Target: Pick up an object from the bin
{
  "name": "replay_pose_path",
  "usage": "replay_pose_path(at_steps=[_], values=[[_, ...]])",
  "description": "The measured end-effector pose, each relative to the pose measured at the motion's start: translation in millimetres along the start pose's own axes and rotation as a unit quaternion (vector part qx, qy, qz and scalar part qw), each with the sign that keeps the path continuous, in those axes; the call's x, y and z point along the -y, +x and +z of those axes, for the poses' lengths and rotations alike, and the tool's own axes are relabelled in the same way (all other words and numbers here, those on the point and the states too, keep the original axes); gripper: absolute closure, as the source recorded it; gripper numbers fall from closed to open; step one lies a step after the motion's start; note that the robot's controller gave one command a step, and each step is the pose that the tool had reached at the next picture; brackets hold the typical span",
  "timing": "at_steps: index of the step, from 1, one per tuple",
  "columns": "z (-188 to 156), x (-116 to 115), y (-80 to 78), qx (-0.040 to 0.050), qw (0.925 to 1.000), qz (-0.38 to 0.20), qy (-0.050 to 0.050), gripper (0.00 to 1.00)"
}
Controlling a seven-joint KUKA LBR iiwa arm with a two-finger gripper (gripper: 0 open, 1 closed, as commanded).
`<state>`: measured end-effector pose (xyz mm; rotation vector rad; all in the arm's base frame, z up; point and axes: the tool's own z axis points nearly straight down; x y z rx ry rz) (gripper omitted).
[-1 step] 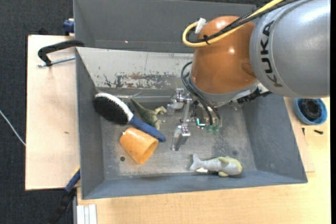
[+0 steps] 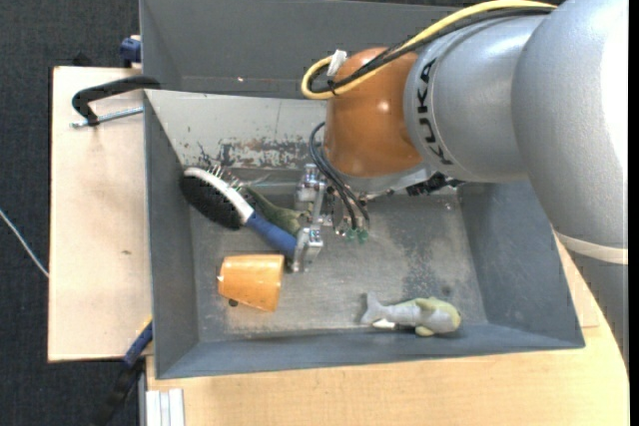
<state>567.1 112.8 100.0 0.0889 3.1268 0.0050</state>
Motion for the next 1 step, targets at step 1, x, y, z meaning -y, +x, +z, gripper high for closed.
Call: replay_pose_path(at_steps=[1], values=[[-3.0, -12.1, 1.7, -0.0029, 0.9925, 0.123, 0.001, 0.0]])
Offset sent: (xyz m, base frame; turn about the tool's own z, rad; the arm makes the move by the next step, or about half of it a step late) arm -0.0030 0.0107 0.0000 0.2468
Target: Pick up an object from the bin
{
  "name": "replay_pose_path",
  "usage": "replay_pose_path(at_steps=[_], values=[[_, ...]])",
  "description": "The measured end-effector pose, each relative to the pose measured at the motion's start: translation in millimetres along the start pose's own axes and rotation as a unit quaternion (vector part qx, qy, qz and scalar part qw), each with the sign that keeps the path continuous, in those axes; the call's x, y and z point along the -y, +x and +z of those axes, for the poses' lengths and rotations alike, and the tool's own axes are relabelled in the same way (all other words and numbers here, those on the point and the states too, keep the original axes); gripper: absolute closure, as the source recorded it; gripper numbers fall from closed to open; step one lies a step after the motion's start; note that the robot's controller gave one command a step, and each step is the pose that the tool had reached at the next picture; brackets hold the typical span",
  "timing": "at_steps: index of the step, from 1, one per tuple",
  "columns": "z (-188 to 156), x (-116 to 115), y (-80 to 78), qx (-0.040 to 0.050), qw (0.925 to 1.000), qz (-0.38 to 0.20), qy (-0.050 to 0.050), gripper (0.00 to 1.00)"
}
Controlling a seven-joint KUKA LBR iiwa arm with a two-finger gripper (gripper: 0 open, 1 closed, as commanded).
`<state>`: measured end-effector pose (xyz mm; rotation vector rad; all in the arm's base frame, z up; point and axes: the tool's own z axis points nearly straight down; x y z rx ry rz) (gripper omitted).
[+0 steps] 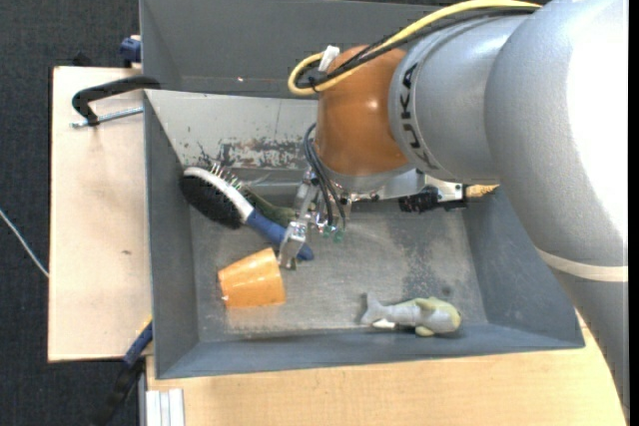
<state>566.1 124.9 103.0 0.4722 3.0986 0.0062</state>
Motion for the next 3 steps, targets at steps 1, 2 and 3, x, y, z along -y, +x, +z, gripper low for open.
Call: replay_pose_path(at_steps=[1, 2, 3], values=[[-0.1, -7.2, 8.8, -0.0012, 0.9911, 0.133, 0.0, 0.0], [6.4, -7.5, 8.0, 0.0059, 0.9815, 0.191, -0.005, 0.0], [8.0, -9.6, 7.8, 0.0064, 0.9637, 0.267, -0.008, 0.0]])
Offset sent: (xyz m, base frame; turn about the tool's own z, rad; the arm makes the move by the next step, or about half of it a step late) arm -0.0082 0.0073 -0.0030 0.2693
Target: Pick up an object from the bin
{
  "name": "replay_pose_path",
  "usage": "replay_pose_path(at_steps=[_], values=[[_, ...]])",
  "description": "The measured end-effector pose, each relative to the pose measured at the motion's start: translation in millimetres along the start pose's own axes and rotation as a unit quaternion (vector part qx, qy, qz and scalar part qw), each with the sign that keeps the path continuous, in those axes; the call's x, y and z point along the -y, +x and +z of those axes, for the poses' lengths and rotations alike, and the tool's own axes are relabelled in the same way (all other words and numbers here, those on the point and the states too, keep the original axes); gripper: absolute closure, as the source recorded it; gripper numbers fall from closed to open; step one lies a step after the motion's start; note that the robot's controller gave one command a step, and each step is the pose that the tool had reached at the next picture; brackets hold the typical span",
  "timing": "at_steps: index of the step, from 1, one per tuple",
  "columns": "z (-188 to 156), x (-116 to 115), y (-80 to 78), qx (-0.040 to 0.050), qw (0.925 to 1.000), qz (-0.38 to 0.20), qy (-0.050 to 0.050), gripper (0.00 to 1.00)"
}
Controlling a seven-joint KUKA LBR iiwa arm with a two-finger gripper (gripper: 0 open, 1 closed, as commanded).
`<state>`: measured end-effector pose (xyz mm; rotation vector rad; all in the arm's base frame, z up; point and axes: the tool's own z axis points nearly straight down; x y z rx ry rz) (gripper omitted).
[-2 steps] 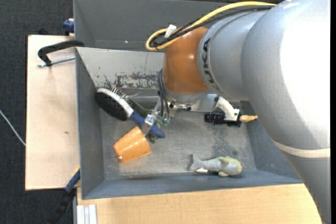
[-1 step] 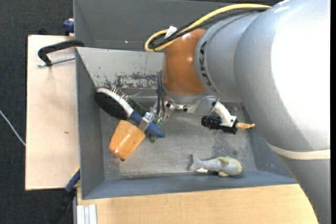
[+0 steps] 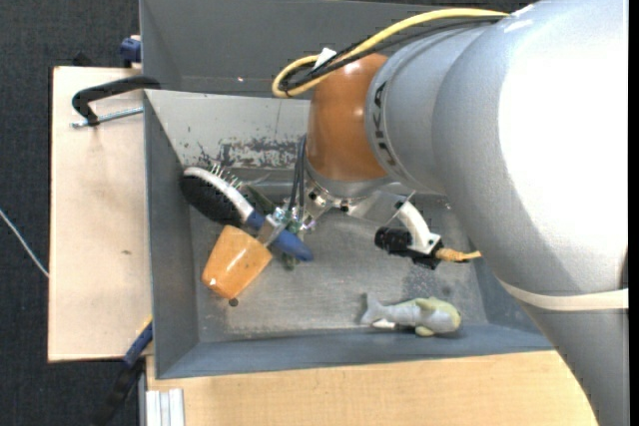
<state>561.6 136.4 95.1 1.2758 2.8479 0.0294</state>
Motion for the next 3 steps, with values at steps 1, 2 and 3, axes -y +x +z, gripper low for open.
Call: replay_pose_path(at_steps=[1, 2, 3], values=[[-2.9, -0.6, -2.0, 0.0012, 1.0, 0.001, -0.001, 1.0], [-34.5, -3.2, -1.4, -0.0058, 0.9999, -0.002, 0.011, 1.0], [-93.6, -6.9, -1.6, -0.0045, 0.9999, -0.004, 0.009, 1.0]])
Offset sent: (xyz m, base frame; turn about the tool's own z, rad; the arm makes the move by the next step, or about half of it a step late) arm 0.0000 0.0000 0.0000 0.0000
